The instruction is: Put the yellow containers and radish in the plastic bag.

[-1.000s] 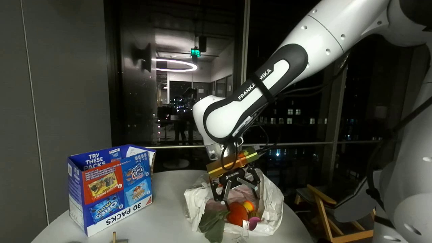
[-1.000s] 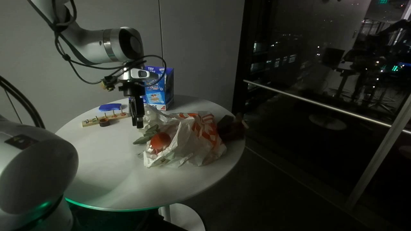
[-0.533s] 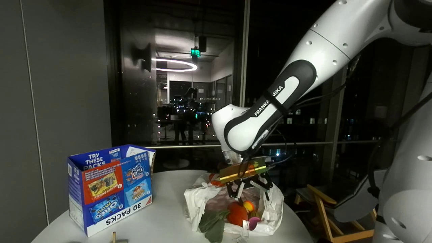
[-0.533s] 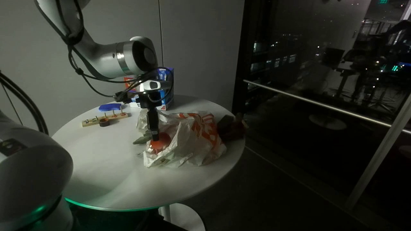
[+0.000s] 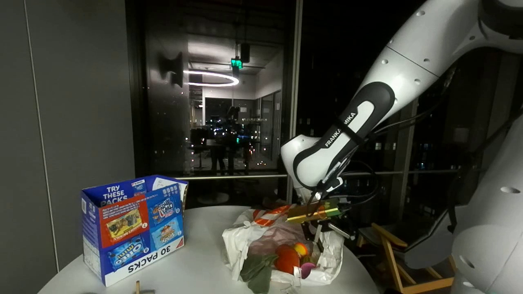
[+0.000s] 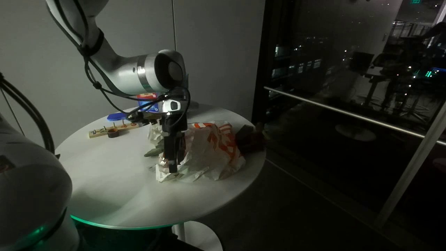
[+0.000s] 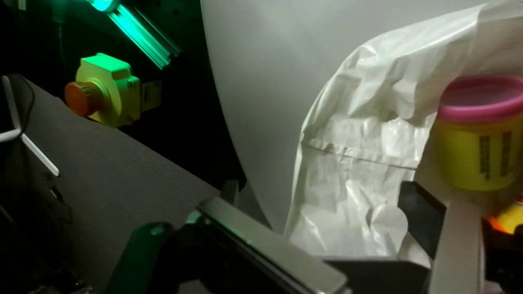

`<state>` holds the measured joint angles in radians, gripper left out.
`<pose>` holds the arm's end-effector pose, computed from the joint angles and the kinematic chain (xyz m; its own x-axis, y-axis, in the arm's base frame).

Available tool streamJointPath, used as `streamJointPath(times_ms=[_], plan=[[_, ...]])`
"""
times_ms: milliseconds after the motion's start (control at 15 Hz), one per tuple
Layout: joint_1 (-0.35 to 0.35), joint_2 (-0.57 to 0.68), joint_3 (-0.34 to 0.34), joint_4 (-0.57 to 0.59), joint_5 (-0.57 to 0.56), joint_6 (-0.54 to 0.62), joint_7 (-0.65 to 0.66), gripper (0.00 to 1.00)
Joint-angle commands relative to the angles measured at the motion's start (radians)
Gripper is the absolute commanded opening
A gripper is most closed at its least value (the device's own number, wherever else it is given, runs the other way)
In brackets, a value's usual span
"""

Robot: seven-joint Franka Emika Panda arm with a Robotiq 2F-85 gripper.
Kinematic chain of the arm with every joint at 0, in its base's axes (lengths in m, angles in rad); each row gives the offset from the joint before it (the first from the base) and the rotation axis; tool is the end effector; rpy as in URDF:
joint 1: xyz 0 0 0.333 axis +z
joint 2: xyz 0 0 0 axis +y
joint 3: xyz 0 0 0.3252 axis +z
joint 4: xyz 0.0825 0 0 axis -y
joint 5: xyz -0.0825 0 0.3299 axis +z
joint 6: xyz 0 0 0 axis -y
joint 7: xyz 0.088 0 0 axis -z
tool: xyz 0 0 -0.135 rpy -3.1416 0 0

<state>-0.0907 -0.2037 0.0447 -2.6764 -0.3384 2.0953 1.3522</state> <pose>0.3181 -0.0394 0.3053 0.4091 -0.9039 0.1251 -0.8453 -0.3237 0.4250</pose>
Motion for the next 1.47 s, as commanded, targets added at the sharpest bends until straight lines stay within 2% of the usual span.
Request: streamJointPath(times_ms=[0, 67, 133, 267, 400, 800, 1000, 1200, 1267, 1400], plan=[[-0.018, -0.005, -0.013, -0.031, -0.034, 0.008, 0.022, 1.00], [-0.021, -0.003, -0.017, -0.039, -0.037, 0.024, 0.017, 0.75], [-0.024, -0.005, -0.019, -0.048, -0.047, 0.047, 0.016, 0.73], [-0.032, -0.002, -0.024, -0.059, -0.083, 0.079, 0.004, 0.56], [-0.038, -0.004, -0.029, -0.071, -0.122, 0.113, -0.007, 0.46], [-0.052, 0.001, -0.040, -0.069, -0.203, 0.197, -0.023, 0.04], [-0.056, 0.000, -0.041, -0.068, -0.219, 0.224, -0.025, 0.00], [-0.053, -0.002, -0.041, -0.069, -0.215, 0.235, -0.045, 0.04], [-0.046, -0.007, -0.045, -0.068, -0.186, 0.227, -0.086, 0.06], [-0.026, -0.024, -0.063, -0.068, -0.089, 0.211, -0.247, 0.07]])
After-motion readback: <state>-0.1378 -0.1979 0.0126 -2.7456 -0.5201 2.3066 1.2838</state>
